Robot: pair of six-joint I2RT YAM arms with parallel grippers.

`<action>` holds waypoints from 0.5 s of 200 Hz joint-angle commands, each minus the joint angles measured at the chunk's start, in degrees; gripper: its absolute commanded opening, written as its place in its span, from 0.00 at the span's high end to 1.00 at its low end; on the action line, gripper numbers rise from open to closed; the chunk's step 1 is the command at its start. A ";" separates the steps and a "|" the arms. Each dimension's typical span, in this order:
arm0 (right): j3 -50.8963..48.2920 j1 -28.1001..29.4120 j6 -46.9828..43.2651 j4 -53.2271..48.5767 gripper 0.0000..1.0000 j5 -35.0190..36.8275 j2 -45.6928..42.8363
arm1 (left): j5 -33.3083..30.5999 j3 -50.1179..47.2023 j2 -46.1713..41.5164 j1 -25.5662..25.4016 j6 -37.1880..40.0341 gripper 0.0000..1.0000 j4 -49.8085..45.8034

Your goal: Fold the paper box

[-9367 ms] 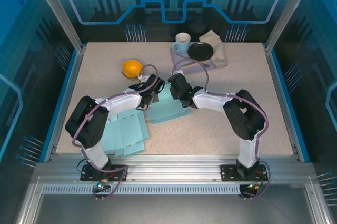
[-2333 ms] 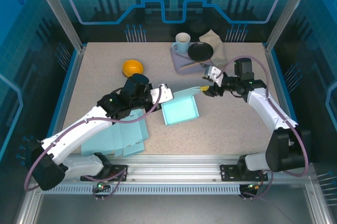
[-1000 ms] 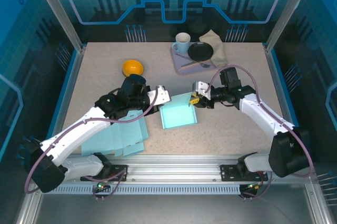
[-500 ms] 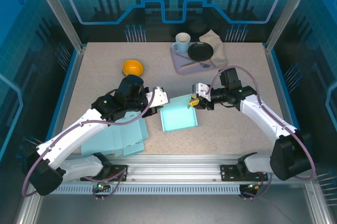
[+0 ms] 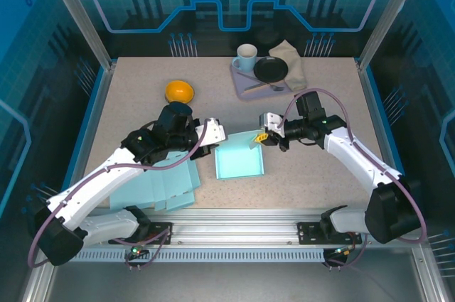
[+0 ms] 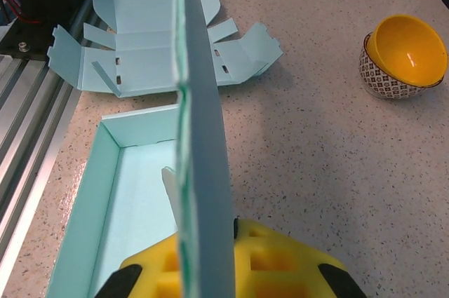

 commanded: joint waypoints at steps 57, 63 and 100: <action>-4.62 3.17 7.83 18.28 1.00 0.81 -3.66 | 0.42 -2.80 -1.56 -0.87 -9.86 0.68 17.01; -5.64 2.97 8.27 20.29 1.00 1.93 -3.86 | -0.76 -3.22 -2.14 -0.61 -11.57 0.59 17.95; -11.18 2.48 8.97 28.32 1.00 8.47 -3.56 | -12.81 -2.43 -5.43 2.82 -30.11 0.38 20.69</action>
